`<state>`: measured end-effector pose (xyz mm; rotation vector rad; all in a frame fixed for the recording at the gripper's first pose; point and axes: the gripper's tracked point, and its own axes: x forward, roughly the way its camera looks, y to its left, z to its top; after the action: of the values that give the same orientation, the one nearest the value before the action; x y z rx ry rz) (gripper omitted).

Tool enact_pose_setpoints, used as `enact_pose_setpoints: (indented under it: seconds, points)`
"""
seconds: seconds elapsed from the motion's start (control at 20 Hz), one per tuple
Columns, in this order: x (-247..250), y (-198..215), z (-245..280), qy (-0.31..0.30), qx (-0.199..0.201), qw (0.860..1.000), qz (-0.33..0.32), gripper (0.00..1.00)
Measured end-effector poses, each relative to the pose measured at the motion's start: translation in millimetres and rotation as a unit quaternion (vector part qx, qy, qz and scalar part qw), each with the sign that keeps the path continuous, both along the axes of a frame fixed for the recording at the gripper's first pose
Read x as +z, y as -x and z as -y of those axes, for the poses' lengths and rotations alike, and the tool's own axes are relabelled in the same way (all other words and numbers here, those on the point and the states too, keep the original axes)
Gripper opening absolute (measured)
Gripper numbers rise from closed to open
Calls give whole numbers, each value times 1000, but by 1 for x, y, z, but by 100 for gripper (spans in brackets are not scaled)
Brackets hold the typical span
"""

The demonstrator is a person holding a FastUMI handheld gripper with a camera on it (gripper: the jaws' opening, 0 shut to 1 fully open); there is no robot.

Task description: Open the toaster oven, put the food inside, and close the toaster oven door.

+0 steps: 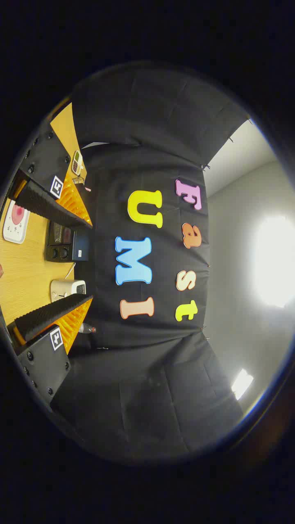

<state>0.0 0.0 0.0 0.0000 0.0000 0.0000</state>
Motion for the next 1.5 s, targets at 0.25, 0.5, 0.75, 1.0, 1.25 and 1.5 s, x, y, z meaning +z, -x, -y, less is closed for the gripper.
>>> enact_pose_setpoints:
  seconds: [0.25, 0.5, 0.75, 1.0, 1.25, 1.5]
  points:
    - [1, 0, -6, 5, 3, 1000, 4, 98]
    - [0, 2, -8, 3, 3, 1000, 3, 98]
    - [1, 5, -9, 5, 5, 1000, 3, 98]
    - [0, 8, -8, 3, 4, 1000, 4, 98]
    - [-1, 9, -13, -1, 7, 1000, 2, 98]
    - [-6, -1, -26, -5, 16, 1000, -3, 98]
